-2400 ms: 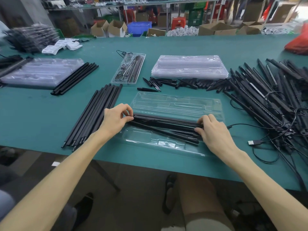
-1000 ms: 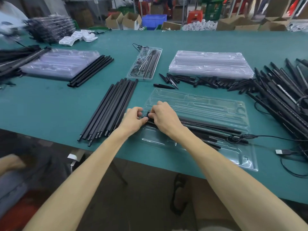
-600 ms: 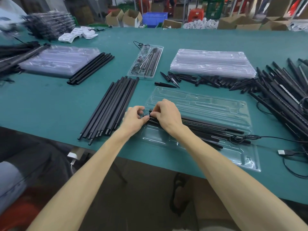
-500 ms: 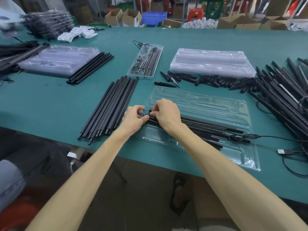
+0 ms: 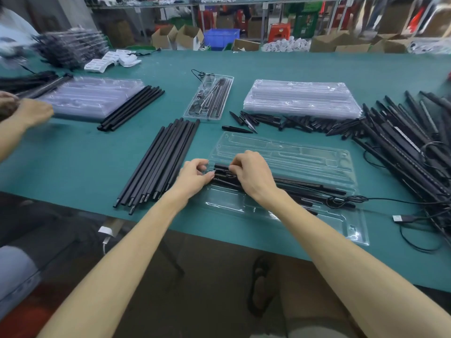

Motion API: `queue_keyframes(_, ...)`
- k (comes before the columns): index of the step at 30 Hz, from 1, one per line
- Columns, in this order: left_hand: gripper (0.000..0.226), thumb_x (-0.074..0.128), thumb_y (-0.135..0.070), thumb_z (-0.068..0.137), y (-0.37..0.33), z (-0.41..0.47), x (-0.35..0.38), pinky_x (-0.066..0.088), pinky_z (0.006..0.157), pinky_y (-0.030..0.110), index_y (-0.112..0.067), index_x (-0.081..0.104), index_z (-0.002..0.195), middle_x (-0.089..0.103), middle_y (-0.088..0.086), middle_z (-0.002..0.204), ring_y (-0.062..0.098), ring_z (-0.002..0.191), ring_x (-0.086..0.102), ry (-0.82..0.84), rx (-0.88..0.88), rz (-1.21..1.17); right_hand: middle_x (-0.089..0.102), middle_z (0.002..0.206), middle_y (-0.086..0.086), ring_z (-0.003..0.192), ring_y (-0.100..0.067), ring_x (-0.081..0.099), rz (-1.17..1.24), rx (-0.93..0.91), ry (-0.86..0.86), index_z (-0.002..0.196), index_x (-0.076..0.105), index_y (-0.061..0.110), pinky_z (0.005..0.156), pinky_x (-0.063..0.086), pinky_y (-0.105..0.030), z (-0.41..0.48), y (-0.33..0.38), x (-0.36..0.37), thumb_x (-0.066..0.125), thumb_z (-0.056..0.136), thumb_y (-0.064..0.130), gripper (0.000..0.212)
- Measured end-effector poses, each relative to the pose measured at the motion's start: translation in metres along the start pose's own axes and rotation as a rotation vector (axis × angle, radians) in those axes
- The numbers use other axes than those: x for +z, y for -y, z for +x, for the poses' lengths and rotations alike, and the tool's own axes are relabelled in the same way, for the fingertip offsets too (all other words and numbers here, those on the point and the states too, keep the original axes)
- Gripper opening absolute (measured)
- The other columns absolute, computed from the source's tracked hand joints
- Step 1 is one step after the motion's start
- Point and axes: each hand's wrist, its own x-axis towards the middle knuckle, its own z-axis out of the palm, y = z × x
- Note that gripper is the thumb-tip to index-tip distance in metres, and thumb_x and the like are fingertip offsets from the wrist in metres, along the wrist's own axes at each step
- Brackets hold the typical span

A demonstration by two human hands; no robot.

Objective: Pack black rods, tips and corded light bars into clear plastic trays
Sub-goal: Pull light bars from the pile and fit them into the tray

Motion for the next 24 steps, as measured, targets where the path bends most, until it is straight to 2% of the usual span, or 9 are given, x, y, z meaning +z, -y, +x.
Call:
queue_keyframes(2, 0.045, 0.069, -0.010, 0.094, -0.002, 0.003, -0.003, 0.045, 0.074, 0.019, -0.009, 0.055, 0.137, 0.049, 0.004, 0.111, 0.010, 0.082, 0.047, 0.038, -0.053, -0.070, 0.067, 0.102, -0.008, 0.103, -0.029, 0.055, 0.006, -0.004, -0.018, 0.099, 0.075, 0.009, 0.092, 0.045, -0.044, -0.007, -0.010, -0.013, 0.061, 0.099, 0.022, 0.018)
queue_keyframes(3, 0.044, 0.068, -0.009, 0.094, -0.003, 0.004, -0.005, 0.045, 0.073, 0.017, -0.009, 0.055, 0.137, 0.050, 0.003, 0.110, 0.009, 0.082, 0.048, 0.063, -0.082, -0.099, 0.067, 0.101, -0.007, 0.102, -0.028, 0.056, 0.011, -0.006, -0.025, 0.098, 0.075, 0.010, 0.091, 0.046, -0.043, -0.012, -0.016, -0.019, 0.062, 0.098, 0.023, 0.018)
queue_keyframes(7, 0.044, 0.067, -0.017, 0.096, -0.009, 0.008, -0.013, 0.040, 0.099, 0.026, -0.010, 0.056, 0.138, 0.059, 0.002, 0.123, 0.014, 0.110, 0.055, 0.112, -0.139, -0.132, 0.064, 0.095, -0.001, 0.097, -0.022, 0.055, 0.006, -0.009, -0.026, 0.096, 0.074, 0.013, 0.089, 0.047, -0.039, -0.032, -0.041, -0.044, 0.066, 0.096, 0.029, 0.017)
queue_keyframes(10, 0.042, 0.065, -0.028, 0.098, -0.012, 0.009, -0.010, 0.039, 0.097, 0.027, -0.010, 0.057, 0.135, 0.061, 0.002, 0.128, 0.015, 0.115, 0.055, 0.079, -0.149, -0.115, 0.065, 0.097, 0.001, 0.099, -0.020, 0.054, -0.042, -0.007, -0.042, 0.099, 0.074, 0.016, 0.089, 0.045, -0.037, -0.046, -0.059, -0.061, 0.066, 0.096, 0.029, 0.016)
queue_keyframes(15, 0.039, 0.067, -0.035, 0.094, -0.012, 0.004, 0.009, 0.041, 0.107, 0.044, -0.014, 0.060, 0.126, 0.061, 0.001, 0.109, 0.025, 0.115, 0.058, -0.103, -0.099, 0.103, 0.066, 0.100, 0.000, 0.101, -0.022, 0.053, -0.138, 0.011, -0.106, 0.102, 0.072, 0.016, 0.091, 0.044, -0.038, -0.066, -0.096, -0.093, 0.066, 0.096, 0.028, 0.015)
queue_keyframes(18, 0.039, 0.069, -0.034, 0.092, -0.012, 0.003, 0.013, 0.041, 0.107, 0.046, -0.012, 0.062, 0.124, 0.062, 0.002, 0.107, 0.027, 0.115, 0.058, -0.149, -0.074, 0.112, 0.067, 0.102, -0.002, 0.102, -0.024, 0.054, -0.177, 0.062, -0.113, 0.103, 0.072, 0.015, 0.093, 0.044, -0.041, -0.075, -0.118, -0.110, 0.068, 0.094, 0.030, 0.018)
queue_keyframes(20, 0.041, 0.068, -0.035, 0.093, -0.012, 0.002, 0.013, 0.039, 0.108, 0.047, -0.011, 0.060, 0.125, 0.062, 0.005, 0.112, 0.029, 0.118, 0.056, -0.146, -0.063, 0.144, 0.066, 0.102, -0.003, 0.102, -0.026, 0.054, -0.192, 0.099, -0.087, 0.104, 0.072, 0.015, 0.093, 0.044, -0.044, -0.081, -0.131, -0.119, 0.068, 0.094, 0.033, 0.021)
queue_keyframes(22, 0.046, 0.067, -0.035, 0.093, -0.017, 0.000, 0.014, 0.032, 0.110, 0.045, -0.012, 0.055, 0.130, 0.054, 0.010, 0.127, 0.030, 0.126, 0.047, -0.186, -0.038, 0.316, 0.065, 0.101, -0.004, 0.101, -0.027, 0.054, -0.200, 0.129, -0.064, 0.102, 0.072, 0.015, 0.092, 0.044, -0.045, -0.087, -0.140, -0.126, 0.066, 0.094, 0.036, 0.023)
queue_keyframes(24, 0.048, 0.069, -0.028, 0.091, -0.026, -0.005, 0.017, 0.026, 0.109, 0.043, -0.012, 0.053, 0.134, 0.045, 0.011, 0.133, 0.030, 0.128, 0.040, -0.253, 0.080, 0.446, 0.064, 0.099, -0.003, 0.099, -0.026, 0.054, -0.202, 0.147, -0.055, 0.099, 0.071, 0.016, 0.091, 0.045, -0.045, -0.093, -0.146, -0.132, 0.065, 0.095, 0.038, 0.024)
